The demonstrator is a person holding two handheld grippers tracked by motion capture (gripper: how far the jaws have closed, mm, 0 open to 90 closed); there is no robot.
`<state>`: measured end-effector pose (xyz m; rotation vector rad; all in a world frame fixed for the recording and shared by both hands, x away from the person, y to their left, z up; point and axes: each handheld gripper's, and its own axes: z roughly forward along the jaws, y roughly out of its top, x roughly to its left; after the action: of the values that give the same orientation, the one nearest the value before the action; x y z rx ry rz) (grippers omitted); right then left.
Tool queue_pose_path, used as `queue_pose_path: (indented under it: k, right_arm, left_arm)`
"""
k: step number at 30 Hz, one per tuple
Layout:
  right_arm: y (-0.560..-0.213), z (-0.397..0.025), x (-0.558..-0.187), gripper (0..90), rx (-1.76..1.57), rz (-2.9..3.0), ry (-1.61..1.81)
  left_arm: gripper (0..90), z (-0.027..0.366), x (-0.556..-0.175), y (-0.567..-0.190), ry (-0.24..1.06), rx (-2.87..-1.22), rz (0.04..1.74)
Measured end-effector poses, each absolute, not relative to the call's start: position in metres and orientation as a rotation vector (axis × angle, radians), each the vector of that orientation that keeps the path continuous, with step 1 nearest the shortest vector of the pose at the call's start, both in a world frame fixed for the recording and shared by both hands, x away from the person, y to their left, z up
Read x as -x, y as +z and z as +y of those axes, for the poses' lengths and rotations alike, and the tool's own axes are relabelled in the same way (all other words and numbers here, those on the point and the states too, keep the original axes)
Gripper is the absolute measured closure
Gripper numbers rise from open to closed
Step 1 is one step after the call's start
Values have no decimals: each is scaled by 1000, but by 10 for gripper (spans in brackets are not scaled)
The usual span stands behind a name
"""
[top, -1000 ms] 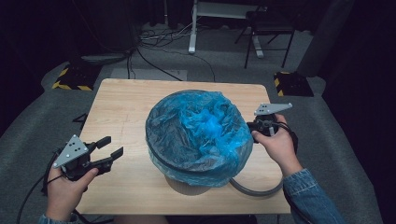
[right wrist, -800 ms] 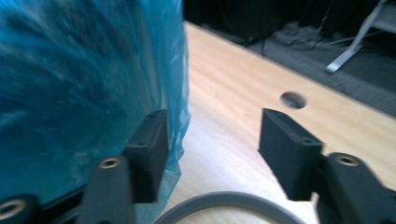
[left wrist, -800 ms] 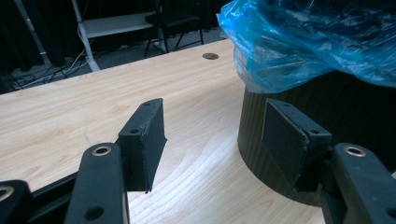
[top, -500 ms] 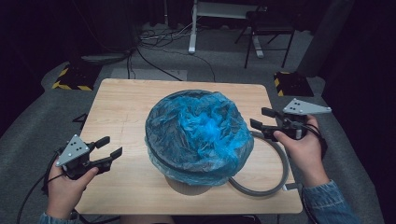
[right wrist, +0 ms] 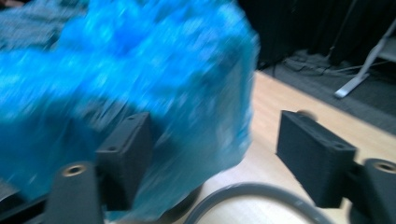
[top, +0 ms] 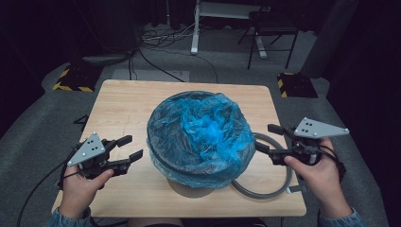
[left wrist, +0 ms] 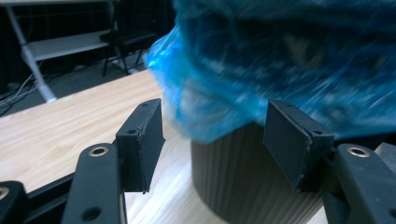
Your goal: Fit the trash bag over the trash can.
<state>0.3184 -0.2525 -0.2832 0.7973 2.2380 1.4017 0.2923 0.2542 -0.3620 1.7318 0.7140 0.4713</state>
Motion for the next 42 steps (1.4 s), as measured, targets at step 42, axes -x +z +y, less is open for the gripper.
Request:
queue_pose_path:
  k: [42]
  right_arm:
    - [-340,-222,-306,257,-571,2525,1459]
  left_arm:
    - [452,215,-307,-375,276,-1849,531]
